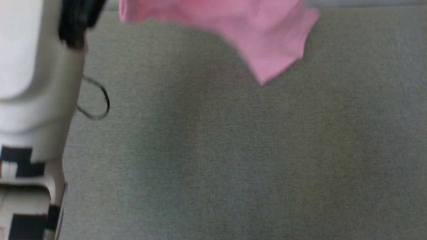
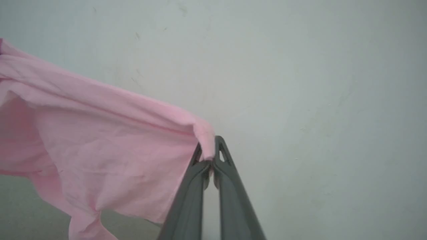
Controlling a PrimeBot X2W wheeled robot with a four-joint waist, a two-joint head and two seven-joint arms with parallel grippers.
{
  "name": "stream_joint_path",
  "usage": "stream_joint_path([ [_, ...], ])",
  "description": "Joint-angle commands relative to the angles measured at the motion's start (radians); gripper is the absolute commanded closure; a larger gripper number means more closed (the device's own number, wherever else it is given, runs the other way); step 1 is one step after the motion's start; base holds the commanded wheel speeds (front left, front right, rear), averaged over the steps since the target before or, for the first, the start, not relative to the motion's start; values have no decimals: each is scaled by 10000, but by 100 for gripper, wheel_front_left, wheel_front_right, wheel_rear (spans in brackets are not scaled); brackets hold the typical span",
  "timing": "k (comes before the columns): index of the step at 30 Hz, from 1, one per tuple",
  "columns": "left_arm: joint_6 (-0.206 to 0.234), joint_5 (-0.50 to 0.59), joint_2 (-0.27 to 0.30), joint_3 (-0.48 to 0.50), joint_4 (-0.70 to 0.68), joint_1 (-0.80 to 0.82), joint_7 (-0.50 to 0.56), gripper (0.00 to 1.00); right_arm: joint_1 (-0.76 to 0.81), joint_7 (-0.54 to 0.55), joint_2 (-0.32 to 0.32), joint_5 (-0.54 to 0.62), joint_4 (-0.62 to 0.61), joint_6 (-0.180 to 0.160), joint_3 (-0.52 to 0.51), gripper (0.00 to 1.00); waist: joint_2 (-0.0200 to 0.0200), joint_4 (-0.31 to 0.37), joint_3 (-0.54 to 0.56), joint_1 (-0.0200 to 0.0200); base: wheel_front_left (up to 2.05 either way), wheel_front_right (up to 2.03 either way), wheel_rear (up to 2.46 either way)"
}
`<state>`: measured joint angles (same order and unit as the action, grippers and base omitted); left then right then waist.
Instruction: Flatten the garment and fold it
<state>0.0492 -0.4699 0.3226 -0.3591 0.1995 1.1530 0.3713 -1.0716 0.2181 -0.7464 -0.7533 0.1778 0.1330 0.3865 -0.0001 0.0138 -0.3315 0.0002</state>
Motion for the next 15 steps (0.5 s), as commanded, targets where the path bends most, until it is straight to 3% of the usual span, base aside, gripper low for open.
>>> stream_joint_path([
  [1, -74, 297, -91, 66, 730, 851, -548, 100, -819, -539, 91, 189, 392, -23, -51, 100, 1, 351, -432, -2, 0, 0, 0],
  [7, -163, 854, -439, -9, 2716, 2478, -2227, 100, -2434, -1625, 238, 419, 1147, -23, 885, 100, 1, 632, -838, -2, 0, 0, 0],
  [15, -96, 897, -1000, -168, 4805, 2181, -3790, 100, -2128, -2539, 738, 46, 2082, -23, 2619, 100, 1, 786, -1397, -2, 0, 0, 0],
])
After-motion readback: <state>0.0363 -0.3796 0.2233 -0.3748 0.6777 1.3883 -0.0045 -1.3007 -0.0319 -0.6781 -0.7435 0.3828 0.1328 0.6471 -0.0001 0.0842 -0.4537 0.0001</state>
